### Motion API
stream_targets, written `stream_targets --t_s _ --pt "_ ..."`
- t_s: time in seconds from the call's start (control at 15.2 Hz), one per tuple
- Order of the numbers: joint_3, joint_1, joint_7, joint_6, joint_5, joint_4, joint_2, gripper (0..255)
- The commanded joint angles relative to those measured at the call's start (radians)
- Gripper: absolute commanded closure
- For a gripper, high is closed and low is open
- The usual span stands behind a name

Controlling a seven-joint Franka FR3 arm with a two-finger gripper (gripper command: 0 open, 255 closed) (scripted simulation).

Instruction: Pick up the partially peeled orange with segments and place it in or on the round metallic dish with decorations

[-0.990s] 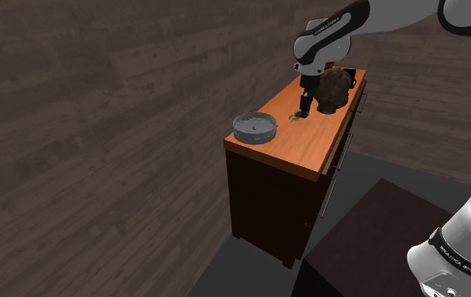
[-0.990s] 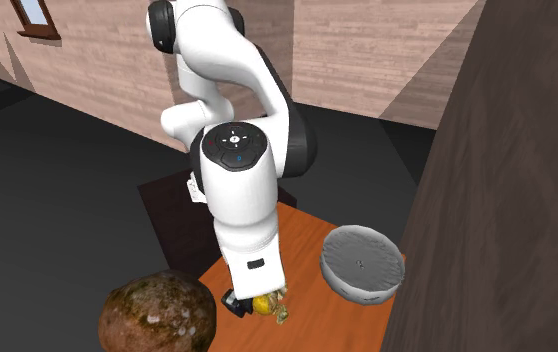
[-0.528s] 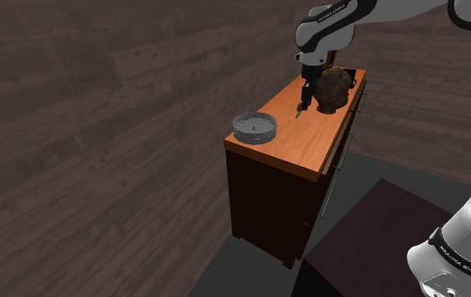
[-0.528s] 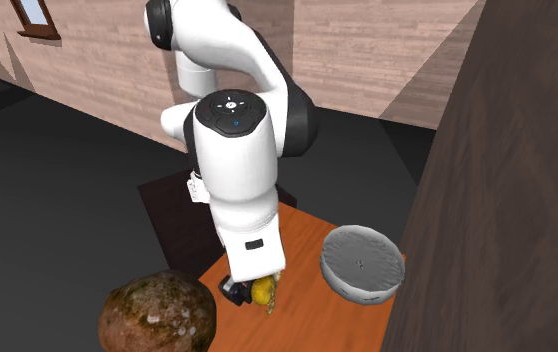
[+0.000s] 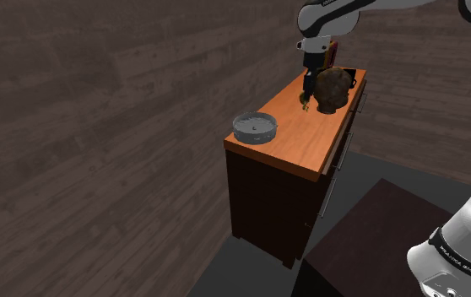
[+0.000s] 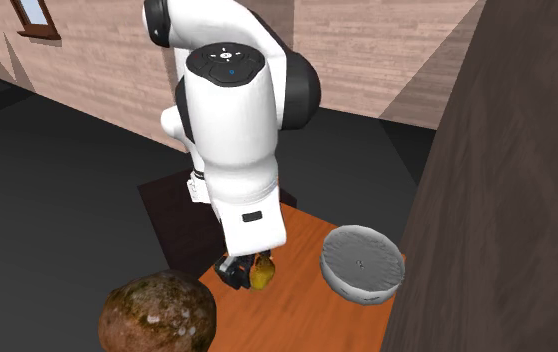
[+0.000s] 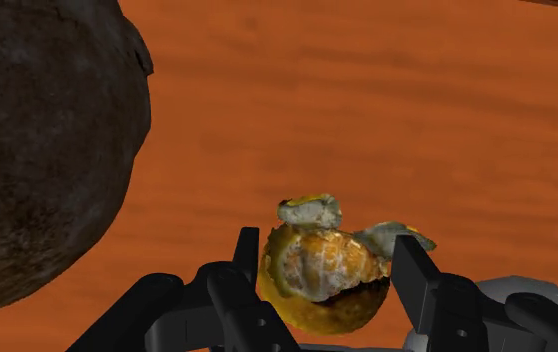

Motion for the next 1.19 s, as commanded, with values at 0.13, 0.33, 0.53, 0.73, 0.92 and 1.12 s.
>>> stream_targets --t_s 0.13,0.33,0.53,0.73,0.92,1.12 --pt "-0.002 -0.001 0.004 -0.05 -0.004 0.042 -0.008 255" --pt "0.014 0.027 0.049 -0.054 -0.007 0.04 -0.017 255" --pt "0.039 0.068 0.115 -0.055 -0.008 0.042 -0.021 255" --pt "0.064 0.108 0.18 -0.059 -0.007 0.055 -0.017 255" --pt "0.089 0.146 0.244 -0.066 -0.006 0.08 -0.005 255" --pt "0.113 0.184 0.306 -0.076 -0.004 0.116 0.016 255"
